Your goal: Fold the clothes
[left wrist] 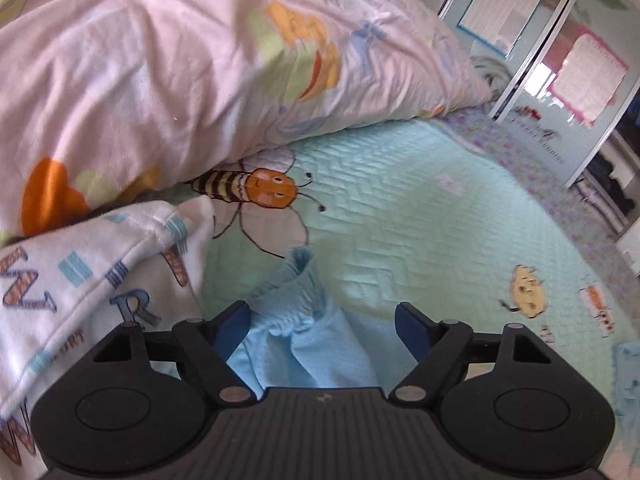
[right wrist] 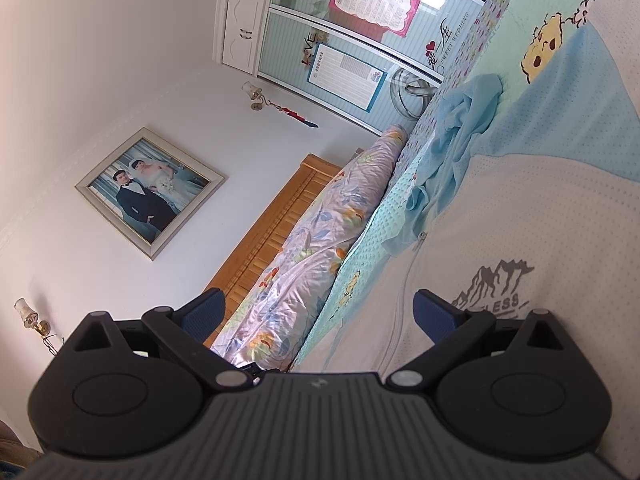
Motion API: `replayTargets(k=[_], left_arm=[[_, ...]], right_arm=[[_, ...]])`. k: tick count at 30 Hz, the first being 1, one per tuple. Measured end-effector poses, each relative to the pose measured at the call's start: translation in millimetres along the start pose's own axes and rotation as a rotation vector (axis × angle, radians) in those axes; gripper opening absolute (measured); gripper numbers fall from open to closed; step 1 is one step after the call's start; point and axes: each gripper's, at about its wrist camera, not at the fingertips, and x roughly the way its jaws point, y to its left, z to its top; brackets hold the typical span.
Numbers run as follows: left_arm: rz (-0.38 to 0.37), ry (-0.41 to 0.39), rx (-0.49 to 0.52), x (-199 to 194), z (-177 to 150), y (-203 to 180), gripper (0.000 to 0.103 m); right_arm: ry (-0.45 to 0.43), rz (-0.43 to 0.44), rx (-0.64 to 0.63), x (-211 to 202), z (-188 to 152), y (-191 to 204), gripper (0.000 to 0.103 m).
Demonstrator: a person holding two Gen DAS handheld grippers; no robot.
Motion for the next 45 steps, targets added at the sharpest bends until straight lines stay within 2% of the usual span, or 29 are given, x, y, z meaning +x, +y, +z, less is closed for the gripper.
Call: replayTargets(k=[2,7,10,13,17,20,28,31,37,38,40,41,42,45], left_arm=[[-0.065,0.003,-0.039,-10.4,-8.7,1.5,0.084],[-0.082,0.039,0.032,-24.7,-35.6,-19.5,0.084],[-0.023,0.085,0.074,-28.6,-55.6,-37.8,0.085],[0.023,0.072,0.065,-32.8,-65.9,-41.3,0.087],[0.118,0.026,-0.052,-21.7,-54.7,-18.2,0.090],[0.115,0.017,-0.134,-11.7,-45.7,-4.5,0.090],[0.126,-0.032,-0.163,5.6,-36.3,-4.1,0.092],[0.113,-0.037,-0.143,5.9,-38.0,-7.7,0.090],[0.046,-0.053,-0.242,-4.6,-41.5,9.1,0.083],[0.044,-0.049,-0.239,-6.3,-42.0,9.0,0.079],[0.034,-0.040,-0.196,-11.3,-44.2,2.2,0.060],[0.018,-0.035,-0.176,-13.9,-45.7,-1.1,0.043],[0.011,-0.022,-0.163,-14.2,-47.1,-3.6,0.041],[0.044,-0.005,-0.196,-10.6,-50.0,0.9,0.042]], right_arm=[[0.000,0.000,0.001,0.4,-0.1,0.5,0.100],[-0.002,0.000,0.002,0.2,-1.0,2.5,0.100],[-0.004,0.003,0.005,-0.6,-0.5,3.4,0.100],[-0.005,0.006,0.008,-1.0,0.0,3.5,0.100],[-0.004,0.005,0.006,-0.6,0.4,4.2,0.100],[-0.003,0.004,0.004,-0.4,0.5,4.9,0.100],[-0.001,0.002,0.002,0.4,1.5,8.0,0.100],[-0.001,0.001,0.000,1.3,1.7,8.9,0.100],[0.000,0.000,-0.001,1.8,2.1,11.8,0.100],[0.000,-0.001,-0.001,2.2,1.9,12.3,0.100],[0.000,-0.001,-0.001,2.0,1.4,10.9,0.100],[-0.001,0.000,-0.001,1.7,1.3,9.7,0.100],[-0.001,0.000,-0.001,1.7,1.4,9.5,0.100],[0.000,-0.001,-0.001,2.1,1.7,9.6,0.100]])
